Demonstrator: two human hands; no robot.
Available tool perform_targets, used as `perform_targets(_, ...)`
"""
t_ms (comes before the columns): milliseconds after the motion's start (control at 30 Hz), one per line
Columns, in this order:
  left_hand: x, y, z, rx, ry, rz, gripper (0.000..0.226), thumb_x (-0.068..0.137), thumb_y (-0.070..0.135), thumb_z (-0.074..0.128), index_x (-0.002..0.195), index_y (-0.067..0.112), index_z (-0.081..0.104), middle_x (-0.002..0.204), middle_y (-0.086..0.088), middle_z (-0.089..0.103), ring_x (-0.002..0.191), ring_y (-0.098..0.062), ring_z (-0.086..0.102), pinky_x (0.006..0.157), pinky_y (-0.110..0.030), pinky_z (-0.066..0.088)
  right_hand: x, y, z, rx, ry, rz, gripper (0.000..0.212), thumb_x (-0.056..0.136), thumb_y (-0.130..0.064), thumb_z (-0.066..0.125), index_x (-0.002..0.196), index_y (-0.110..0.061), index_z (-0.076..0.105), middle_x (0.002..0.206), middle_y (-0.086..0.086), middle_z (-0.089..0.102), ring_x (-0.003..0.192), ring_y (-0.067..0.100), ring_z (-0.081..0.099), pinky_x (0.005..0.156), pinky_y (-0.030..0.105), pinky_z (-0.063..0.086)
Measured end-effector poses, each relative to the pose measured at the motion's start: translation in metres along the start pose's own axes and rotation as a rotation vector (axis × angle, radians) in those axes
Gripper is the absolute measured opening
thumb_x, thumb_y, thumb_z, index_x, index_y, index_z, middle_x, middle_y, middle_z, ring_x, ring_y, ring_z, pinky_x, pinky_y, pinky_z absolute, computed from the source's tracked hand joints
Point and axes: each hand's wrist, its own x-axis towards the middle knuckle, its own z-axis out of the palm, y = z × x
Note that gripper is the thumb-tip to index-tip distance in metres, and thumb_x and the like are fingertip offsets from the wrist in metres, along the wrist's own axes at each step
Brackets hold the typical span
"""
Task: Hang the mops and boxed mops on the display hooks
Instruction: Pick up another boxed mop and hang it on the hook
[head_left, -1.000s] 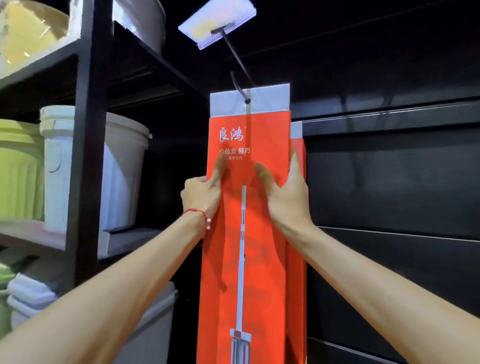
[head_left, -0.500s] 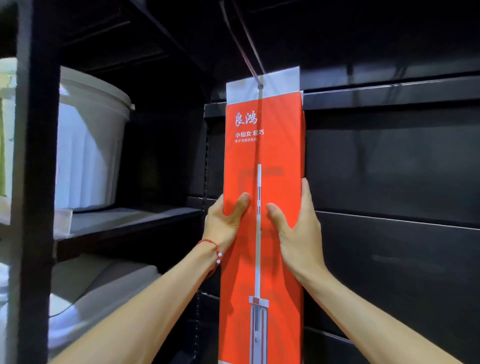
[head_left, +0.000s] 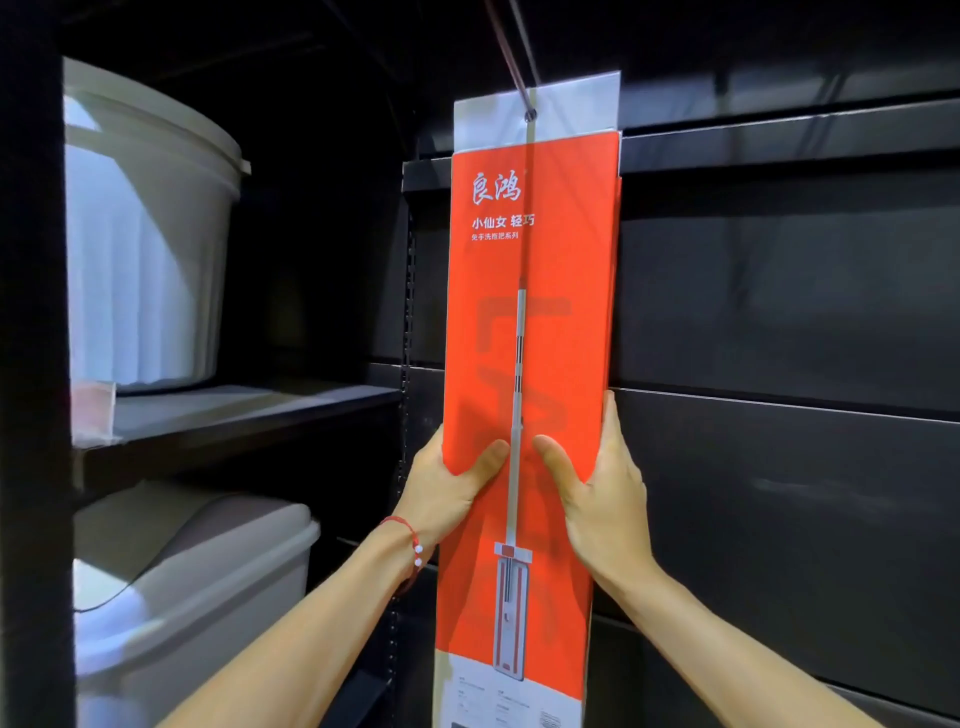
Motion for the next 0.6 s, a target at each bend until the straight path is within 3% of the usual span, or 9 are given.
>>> perform_targets(133,-0.012,-0.001,-0.007,-0.068,-0.087,-0.113,0.043,0.085,0.036,0.081,0.124,0.027,0.068,0.111,0.004,0.080,0.098,-0.012,0.077,0.076,-0.022,0.059,-0.001,-0.003,-0.002,0.029,-0.045,0.041,0.099,0.085,-0.081,0.059,0.163,-0.045,0.010,0.161,-0.013,0.043,0.144,0.013,0.049,0.115,0.051,0.045)
perform_targets(267,-0.028,-0.013,-0.006,0.006,-0.036,-0.172,0.050,0.082,0.050,0.083,0.126,0.033,0.066,0.116,0.005,0.078,0.103,-0.011,0.076,0.094,-0.035,0.059,-0.006,-0.013,-0.015,-0.091,-0.133,0.082,0.103,0.084,-0.082,0.060,0.163,-0.044,0.005,0.163,-0.013,0.040,0.143,0.016,0.050,0.112,0.054,0.046)
perform_targets(333,-0.033,-0.016,-0.005,0.074,0.047,-0.158,0.082,0.074,0.059,0.085,0.144,0.034,0.051,0.128,0.011,0.071,0.112,-0.008,0.071,0.105,-0.041,0.054,-0.022,-0.023,-0.023,-0.273,-0.175,0.069,0.101,0.091,-0.072,0.060,0.164,-0.039,0.000,0.166,-0.010,0.035,0.145,0.017,0.045,0.112,0.052,0.047)
perform_targets(400,-0.042,-0.017,-0.005,0.206,0.149,-0.097,0.119,0.068,0.058,0.087,0.160,0.038,0.015,0.152,0.014,0.046,0.131,-0.005,0.054,0.112,-0.039,0.046,-0.047,-0.032,-0.028,-0.490,-0.096,-0.041,0.099,0.096,-0.050,0.067,0.165,-0.029,0.000,0.166,-0.001,0.032,0.145,0.020,0.042,0.107,0.044,0.050)
perform_targets(467,-0.056,-0.017,-0.010,0.458,0.188,0.026,0.123,0.067,0.054,0.087,0.159,0.041,0.006,0.158,0.013,0.026,0.138,-0.007,0.040,0.109,-0.036,0.044,-0.069,-0.036,-0.029,-0.688,-0.005,-0.214,0.094,0.091,-0.030,0.077,0.163,-0.021,0.016,0.162,0.009,0.036,0.140,0.027,0.047,0.102,0.044,0.052)
perform_targets(600,-0.086,-0.016,-0.021,0.844,0.120,0.267,0.099,0.074,0.037,0.080,0.153,0.034,0.022,0.151,0.008,0.027,0.134,-0.017,0.042,0.104,-0.040,0.052,-0.095,-0.038,-0.035,-0.955,0.012,-0.404,0.072,0.079,-0.018,0.085,0.143,-0.012,0.054,0.149,0.018,0.046,0.134,0.035,0.048,0.103,0.052,0.051)
